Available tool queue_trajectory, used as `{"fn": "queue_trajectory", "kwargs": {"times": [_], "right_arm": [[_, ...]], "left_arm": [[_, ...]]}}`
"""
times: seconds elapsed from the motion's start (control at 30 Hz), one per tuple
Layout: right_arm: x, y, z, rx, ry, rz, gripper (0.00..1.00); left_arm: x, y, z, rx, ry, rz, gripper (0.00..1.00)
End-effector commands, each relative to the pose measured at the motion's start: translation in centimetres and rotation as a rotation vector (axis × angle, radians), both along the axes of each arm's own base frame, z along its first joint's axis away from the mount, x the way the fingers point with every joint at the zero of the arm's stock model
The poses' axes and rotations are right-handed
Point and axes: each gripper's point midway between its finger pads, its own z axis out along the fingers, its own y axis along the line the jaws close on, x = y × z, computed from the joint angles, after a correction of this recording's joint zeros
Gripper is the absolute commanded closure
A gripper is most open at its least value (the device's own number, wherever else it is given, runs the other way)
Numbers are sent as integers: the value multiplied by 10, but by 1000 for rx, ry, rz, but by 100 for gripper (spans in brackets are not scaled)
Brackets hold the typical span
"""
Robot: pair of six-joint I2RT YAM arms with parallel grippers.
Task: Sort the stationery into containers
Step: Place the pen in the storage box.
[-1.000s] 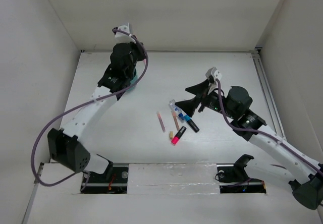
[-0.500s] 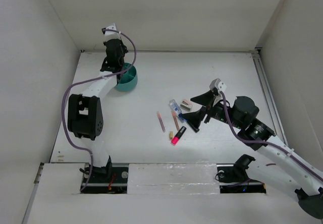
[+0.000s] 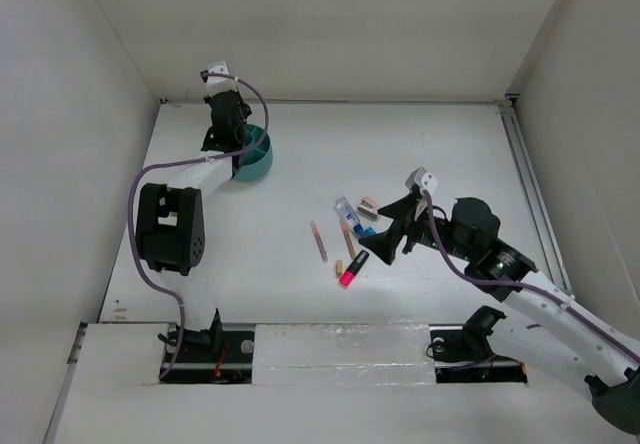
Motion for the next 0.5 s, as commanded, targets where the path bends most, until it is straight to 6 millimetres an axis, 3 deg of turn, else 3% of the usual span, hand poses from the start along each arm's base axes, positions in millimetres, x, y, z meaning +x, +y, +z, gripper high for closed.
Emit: {"fn": "queue_trajectory", "kwargs": {"times": [0.0, 0.33, 0.47], "right_arm": [[-5, -3, 13, 38, -50, 0, 0], [-9, -6, 8, 42, -42, -1, 0], [-9, -6, 3, 36, -35, -1, 0]], "left_arm": [[-11, 11, 28, -29, -94, 36, 100], [-16, 14, 8, -54, -71, 56, 100], [-16, 11, -11, -47, -34, 60, 100]]}}
